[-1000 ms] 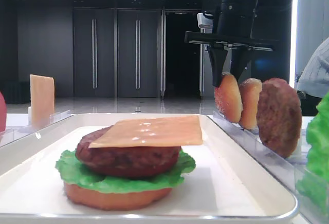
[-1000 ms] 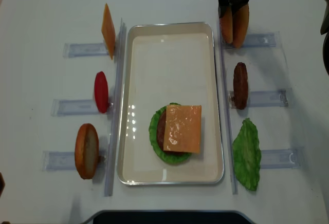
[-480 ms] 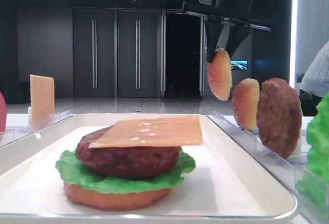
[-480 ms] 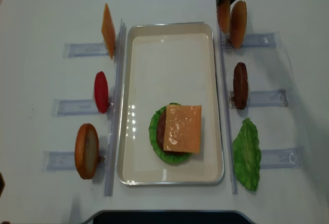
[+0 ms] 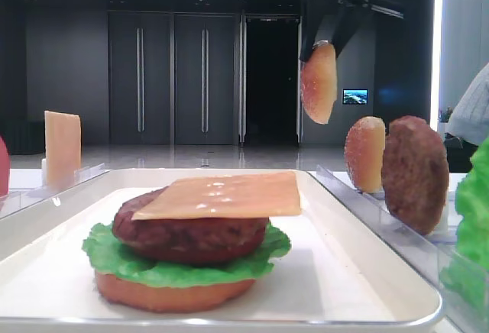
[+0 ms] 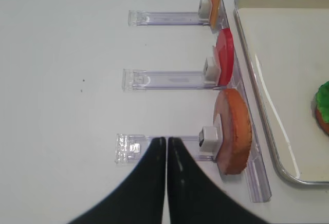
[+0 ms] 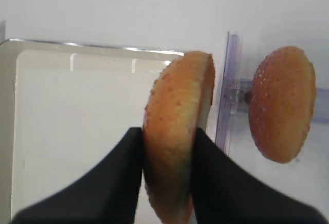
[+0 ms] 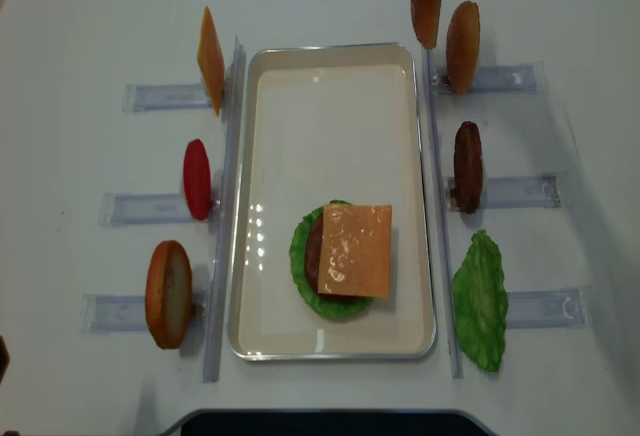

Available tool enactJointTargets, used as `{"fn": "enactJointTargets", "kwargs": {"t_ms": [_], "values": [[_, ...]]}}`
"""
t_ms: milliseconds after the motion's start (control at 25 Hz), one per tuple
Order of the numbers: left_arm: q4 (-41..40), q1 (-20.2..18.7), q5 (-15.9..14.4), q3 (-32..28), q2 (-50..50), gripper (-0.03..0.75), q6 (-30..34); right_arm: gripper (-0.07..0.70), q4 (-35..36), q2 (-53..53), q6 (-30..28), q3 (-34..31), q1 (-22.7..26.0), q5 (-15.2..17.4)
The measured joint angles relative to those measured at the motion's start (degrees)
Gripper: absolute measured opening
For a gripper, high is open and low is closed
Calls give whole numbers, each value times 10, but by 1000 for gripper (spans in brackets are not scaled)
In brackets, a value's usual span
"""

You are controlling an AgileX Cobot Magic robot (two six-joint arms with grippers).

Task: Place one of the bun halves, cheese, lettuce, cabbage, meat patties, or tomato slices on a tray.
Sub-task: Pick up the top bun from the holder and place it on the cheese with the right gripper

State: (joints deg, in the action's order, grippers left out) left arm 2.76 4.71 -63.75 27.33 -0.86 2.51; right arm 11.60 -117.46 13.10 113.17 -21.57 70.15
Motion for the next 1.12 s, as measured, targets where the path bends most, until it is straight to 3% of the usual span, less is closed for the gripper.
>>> {"fn": "enactJointTargets", "kwargs": {"t_ms": [680, 880, 1120], "values": [[0, 0, 0, 0, 0, -1, 0, 230, 37, 201, -7, -192, -20, 0], [0, 0, 0, 0, 0, -1, 0, 230, 79, 270, -26, -293, -25, -48], [0, 0, 0, 0, 0, -1, 0, 229, 193, 331, -98, -404, -25, -109]]}}
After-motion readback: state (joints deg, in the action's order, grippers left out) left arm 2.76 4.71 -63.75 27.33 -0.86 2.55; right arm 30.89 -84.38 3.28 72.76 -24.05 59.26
